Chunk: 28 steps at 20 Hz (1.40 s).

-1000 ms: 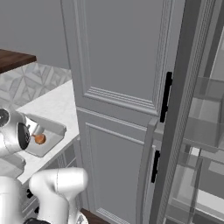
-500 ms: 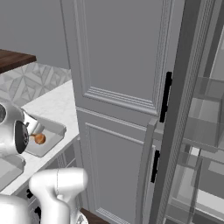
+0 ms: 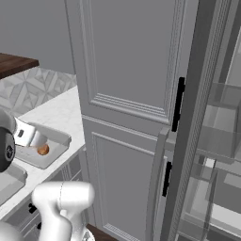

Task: Place one onion and one chicken drumstick in each tupperware on the nearby counter, to pack two identical lunches.

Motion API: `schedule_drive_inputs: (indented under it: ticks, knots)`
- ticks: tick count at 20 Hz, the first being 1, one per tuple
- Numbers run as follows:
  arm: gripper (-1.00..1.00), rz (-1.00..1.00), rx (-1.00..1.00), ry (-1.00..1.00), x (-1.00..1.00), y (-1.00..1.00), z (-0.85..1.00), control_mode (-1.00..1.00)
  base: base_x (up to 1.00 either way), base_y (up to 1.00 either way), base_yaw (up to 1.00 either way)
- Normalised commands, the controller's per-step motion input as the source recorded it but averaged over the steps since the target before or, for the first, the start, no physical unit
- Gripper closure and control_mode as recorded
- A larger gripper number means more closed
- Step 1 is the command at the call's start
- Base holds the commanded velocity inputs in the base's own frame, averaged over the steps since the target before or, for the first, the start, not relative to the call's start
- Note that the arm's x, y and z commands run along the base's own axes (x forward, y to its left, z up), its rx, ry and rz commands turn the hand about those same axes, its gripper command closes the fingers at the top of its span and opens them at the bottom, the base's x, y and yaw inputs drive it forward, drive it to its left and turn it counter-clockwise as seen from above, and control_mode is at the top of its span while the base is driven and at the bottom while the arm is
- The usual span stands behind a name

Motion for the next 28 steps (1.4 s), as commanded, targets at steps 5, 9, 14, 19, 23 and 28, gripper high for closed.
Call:
schedule_drive_inputs:
  ticks: [5,9,14,19,23,28]
  knots:
    - [-1.0,0.01,-0.1,0.0,-0.69,-0.84,-0.07,-1.0,0.0,0.0,0.0]
    - [-1.0,0.0,-0.11,-0.07,-0.06,-0.49,-0.4,-1.0,0.0,0.0,0.0]
    - [-1.0,0.0,-0.02,-0.05,0.01,-0.36,-0.24,-1.0,0.0,0.0,0.0]
    - [-1.0,0.0,-0.01,0.0,-0.05,0.03,-0.04,1.0,-0.13,0.03,-0.01]
    - [-1.0,0.0,0.0,0.0,0.0,0.0,0.0,1.0,-0.98,0.06,-0.03]
    - [-1.0,0.0,0.0,0.0,0.0,0.0,0.0,1.0,-1.0,-0.05,-0.03]
